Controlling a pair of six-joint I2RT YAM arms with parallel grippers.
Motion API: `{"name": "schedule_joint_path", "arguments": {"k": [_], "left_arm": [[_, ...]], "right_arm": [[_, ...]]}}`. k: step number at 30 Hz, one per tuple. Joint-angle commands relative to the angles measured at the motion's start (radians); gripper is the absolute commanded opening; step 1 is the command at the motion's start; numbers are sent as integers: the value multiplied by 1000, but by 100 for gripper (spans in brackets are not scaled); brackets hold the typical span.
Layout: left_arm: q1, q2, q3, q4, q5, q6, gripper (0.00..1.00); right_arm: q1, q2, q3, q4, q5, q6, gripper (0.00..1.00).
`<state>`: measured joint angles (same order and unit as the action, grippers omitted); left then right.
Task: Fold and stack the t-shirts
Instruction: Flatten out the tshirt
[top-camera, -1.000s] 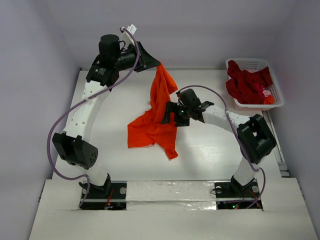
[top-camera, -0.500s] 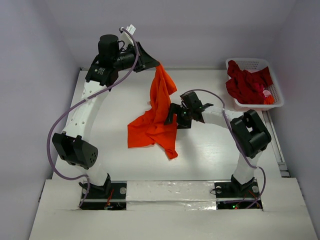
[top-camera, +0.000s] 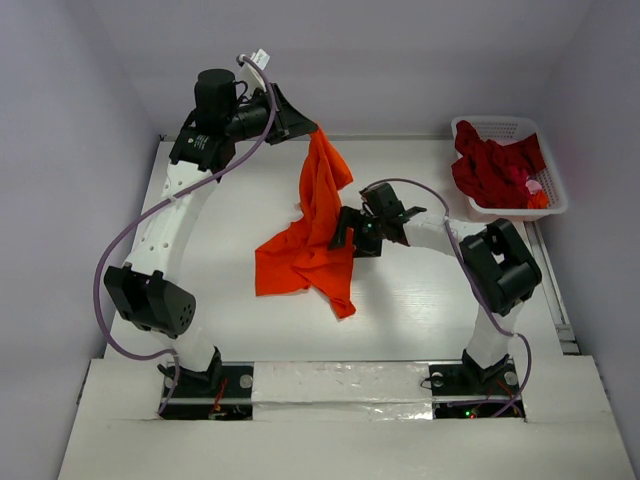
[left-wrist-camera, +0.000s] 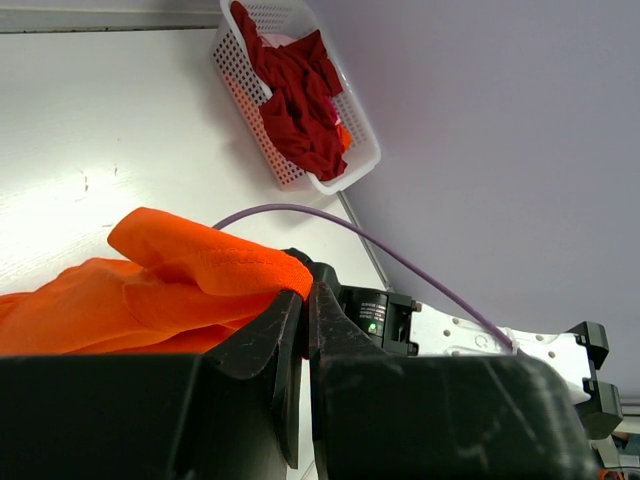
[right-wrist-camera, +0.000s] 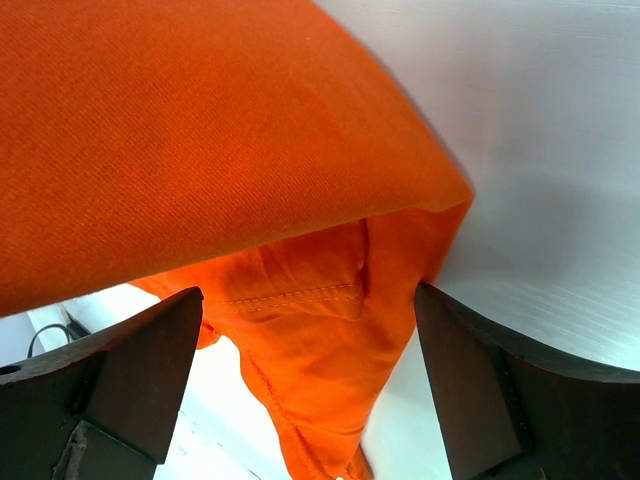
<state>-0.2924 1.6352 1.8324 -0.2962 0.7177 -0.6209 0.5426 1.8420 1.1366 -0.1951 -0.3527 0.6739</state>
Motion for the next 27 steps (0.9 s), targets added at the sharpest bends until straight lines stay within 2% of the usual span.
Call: {"name": "schedule_joint_path", "arguments": {"k": [1,10,21,27], "left_arm": [[6,-49,-1,42,22,13,0],[15,-41,-1,49,26,9,0],[24,-40,-8,52,29,12,0],[24,-37,-4,48,32,12,0]], "right_arm": [[2,11,3,56,-26,-5,91],[22,6,6,60,-25,0,89],[40,14,-9,86,-29,23,79],[49,-18,0,63,-8,19,79]]}}
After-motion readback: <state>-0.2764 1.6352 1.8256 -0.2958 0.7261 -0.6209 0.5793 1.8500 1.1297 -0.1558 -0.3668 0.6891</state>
